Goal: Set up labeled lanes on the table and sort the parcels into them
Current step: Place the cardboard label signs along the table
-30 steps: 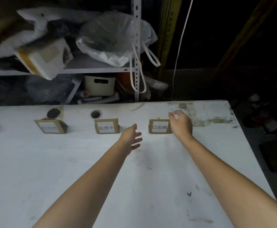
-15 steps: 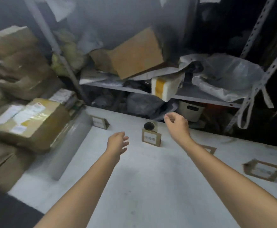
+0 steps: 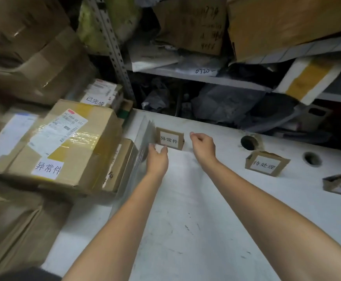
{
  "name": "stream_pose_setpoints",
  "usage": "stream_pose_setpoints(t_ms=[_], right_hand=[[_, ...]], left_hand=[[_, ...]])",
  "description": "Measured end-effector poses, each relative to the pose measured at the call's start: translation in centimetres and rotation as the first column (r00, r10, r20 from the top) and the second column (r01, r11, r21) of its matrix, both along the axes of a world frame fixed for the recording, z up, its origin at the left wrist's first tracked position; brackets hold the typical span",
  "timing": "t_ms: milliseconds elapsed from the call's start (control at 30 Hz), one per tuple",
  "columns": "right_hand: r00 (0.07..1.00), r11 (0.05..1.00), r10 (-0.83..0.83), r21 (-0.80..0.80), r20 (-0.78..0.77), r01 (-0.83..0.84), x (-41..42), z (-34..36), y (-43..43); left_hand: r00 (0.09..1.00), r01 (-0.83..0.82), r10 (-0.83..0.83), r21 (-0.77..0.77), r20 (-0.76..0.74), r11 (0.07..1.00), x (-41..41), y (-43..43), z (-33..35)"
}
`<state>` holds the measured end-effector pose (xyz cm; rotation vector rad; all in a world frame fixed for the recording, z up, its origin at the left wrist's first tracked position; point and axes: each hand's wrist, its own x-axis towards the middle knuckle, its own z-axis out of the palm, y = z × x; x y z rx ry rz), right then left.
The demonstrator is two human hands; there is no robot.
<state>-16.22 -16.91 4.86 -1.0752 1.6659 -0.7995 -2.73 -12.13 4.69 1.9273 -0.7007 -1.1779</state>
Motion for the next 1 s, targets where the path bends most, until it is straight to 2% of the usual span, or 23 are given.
stream_pose_setpoints(t_ms=[133, 233, 467, 667, 867, 1000], right_hand=[[1.0, 0.999, -0.02, 0.028, -0.003, 0.02, 2.6, -2.4, -2.2], [1.0, 0.998, -0.019, 0.063, 0.003, 0.019, 3.8, -3.3, -3.0], [0.999, 0.997, -0.012, 0.07, -0.033, 0.014, 4.0, -3.3, -3.2], [0.997, 0.999, 0.018, 0.048, -0.082, -0.014, 3.0, -2.9, -4.1], [0.992, 0.999, 0.032, 0.006, -0.118, -0.032, 1.7, -2.5, -4.0], [0.993, 0.999, 0.03, -0.035, -0.119, -0.034, -0.2, -1.2, -3.2]], left_hand=[[0.995, 0.096, -0.093, -0.112, 0.034, 0.989, -0.3, -2.4, -1.9], [0.994, 0.106, -0.105, -0.122, 0.016, 0.987, -0.1, -3.9, -2.2], [0.994, 0.097, -0.099, -0.048, -0.049, 0.994, 0.0, -5.7, -2.4], [0.973, 0.028, -0.019, 0.035, -0.23, 0.999, -0.3, -6.3, -2.5], [0.968, -0.009, 0.028, 0.073, -0.25, 0.997, -0.1, -5.6, -3.0], [0.911, -0.047, 0.095, 0.127, -0.402, 0.991, -0.4, -4.8, -2.1]])
